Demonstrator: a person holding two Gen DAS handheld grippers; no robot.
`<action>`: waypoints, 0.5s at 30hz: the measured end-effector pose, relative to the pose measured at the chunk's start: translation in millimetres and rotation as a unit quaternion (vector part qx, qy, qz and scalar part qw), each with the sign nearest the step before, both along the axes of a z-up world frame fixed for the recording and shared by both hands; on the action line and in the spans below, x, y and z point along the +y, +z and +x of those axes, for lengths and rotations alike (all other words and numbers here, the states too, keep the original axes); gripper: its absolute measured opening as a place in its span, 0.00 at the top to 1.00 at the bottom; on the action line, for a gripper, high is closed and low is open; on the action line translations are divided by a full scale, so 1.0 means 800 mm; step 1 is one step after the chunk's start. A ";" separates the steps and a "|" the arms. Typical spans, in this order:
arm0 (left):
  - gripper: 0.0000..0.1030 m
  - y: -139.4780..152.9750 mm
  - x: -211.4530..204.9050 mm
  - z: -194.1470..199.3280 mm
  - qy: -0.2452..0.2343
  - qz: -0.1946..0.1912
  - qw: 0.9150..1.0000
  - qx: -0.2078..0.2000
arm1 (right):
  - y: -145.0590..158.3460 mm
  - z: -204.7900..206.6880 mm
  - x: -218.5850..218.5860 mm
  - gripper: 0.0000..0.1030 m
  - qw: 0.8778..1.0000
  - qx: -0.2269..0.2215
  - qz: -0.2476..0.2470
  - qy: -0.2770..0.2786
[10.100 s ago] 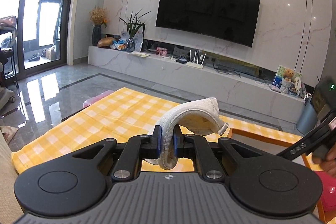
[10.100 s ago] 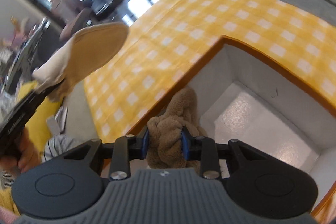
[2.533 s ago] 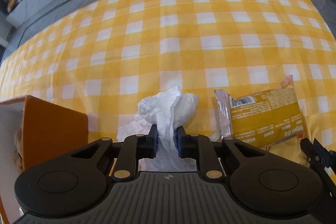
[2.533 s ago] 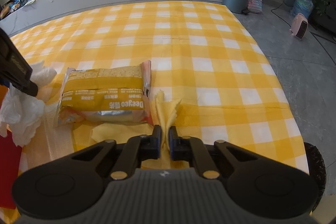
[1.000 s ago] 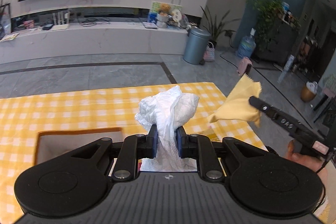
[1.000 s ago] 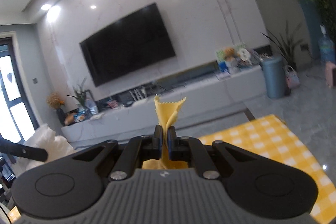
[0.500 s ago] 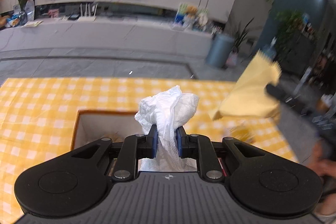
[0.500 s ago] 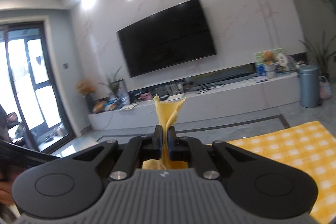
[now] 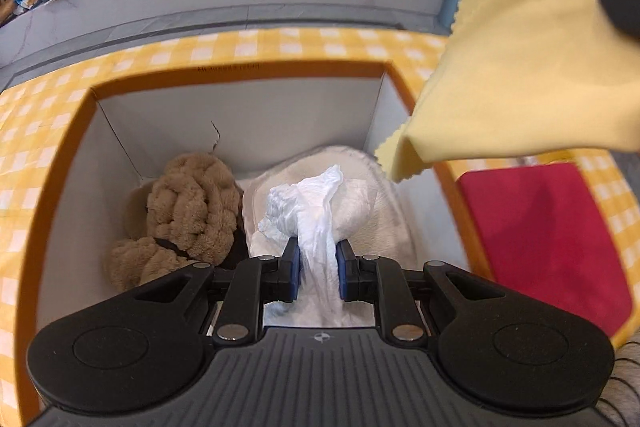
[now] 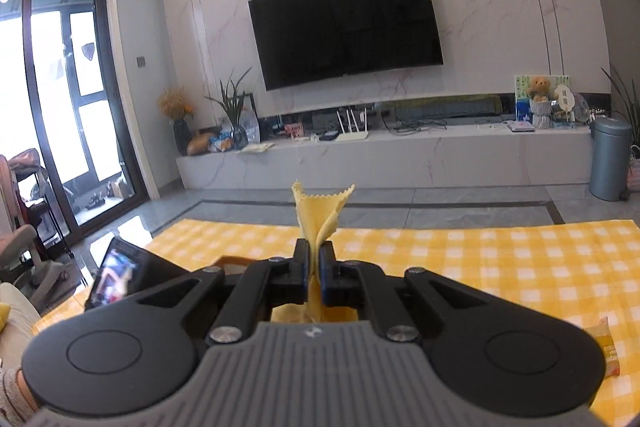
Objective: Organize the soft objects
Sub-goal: 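Lower the white tissue into the white pit and open the left tool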
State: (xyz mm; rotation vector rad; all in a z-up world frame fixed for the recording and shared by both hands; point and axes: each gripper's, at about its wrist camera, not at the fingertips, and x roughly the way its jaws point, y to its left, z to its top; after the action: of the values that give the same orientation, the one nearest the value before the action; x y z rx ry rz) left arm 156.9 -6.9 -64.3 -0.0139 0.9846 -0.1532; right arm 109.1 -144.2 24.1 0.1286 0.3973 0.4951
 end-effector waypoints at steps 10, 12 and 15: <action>0.24 0.022 0.010 -0.024 -0.001 -0.028 0.998 -0.051 | -0.005 -0.002 0.006 0.97 1.000 0.006 -0.022 -0.006; 0.20 0.033 0.021 -0.033 0.005 -0.047 0.997 -0.063 | -0.001 -0.003 0.004 0.97 1.000 0.003 -0.021 -0.006; 0.18 0.051 0.033 -0.046 0.027 -0.041 0.996 -0.075 | 0.002 -0.008 0.006 0.97 1.000 -0.001 -0.021 -0.005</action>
State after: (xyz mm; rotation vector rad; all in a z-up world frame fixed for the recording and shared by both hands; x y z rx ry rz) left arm 120.1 19.3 -23.7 -0.1035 0.8264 -0.1426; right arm 102.9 -139.7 25.4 0.0898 0.4037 0.4758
